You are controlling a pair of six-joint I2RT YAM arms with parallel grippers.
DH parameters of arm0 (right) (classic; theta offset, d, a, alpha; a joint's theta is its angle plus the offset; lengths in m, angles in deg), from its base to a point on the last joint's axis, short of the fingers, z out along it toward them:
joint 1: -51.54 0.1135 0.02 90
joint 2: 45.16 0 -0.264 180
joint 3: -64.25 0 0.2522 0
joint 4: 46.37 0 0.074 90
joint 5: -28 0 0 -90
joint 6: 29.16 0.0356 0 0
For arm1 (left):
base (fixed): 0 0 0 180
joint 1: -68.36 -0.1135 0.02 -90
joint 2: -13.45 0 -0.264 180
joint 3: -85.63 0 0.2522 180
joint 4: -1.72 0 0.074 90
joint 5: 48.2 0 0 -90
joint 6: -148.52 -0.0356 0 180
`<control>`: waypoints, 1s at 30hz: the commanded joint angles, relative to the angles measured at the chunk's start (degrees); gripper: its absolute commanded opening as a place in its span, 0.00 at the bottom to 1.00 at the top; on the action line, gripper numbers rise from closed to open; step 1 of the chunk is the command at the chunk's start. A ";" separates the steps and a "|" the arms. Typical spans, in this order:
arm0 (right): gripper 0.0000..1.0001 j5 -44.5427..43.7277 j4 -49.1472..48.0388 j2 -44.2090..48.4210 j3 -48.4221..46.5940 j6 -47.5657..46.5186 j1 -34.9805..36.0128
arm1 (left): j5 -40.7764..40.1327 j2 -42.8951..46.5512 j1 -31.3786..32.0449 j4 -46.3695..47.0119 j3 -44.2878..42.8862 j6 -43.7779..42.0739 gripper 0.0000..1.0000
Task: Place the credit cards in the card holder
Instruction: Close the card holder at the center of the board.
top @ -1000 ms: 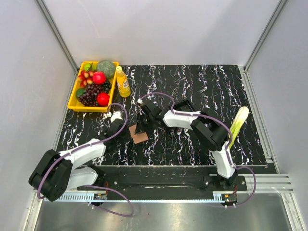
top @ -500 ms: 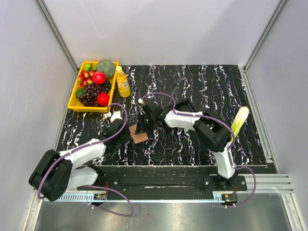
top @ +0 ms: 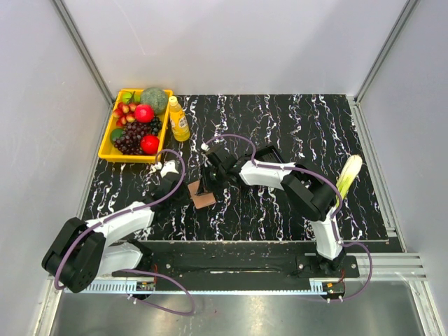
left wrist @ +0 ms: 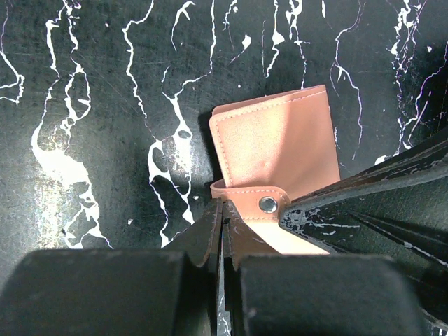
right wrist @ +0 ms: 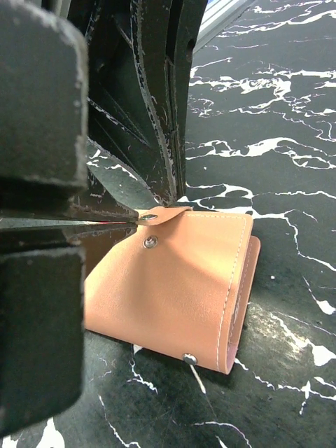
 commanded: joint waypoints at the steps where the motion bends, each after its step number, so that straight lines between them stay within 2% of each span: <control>1: 0.01 -1.07 -0.99 0.09 -1.96 0.09 -0.73 | 1.09 0.12 -0.20 2.55 0.42 -0.69 0.00; 11: 0.00 -2.92 -0.46 -0.43 -0.91 0.44 -1.17 | 0.56 4.33 -0.20 2.38 0.68 -1.22 0.00; 16: 0.00 -0.38 -0.19 -2.98 -2.49 1.23 -1.17 | 0.65 4.95 -0.28 2.38 0.86 -1.22 0.00; 30: 0.00 -5.12 1.57 -0.88 -1.17 0.01 -1.17 | 1.62 4.95 -0.28 3.78 0.68 -1.83 0.00</control>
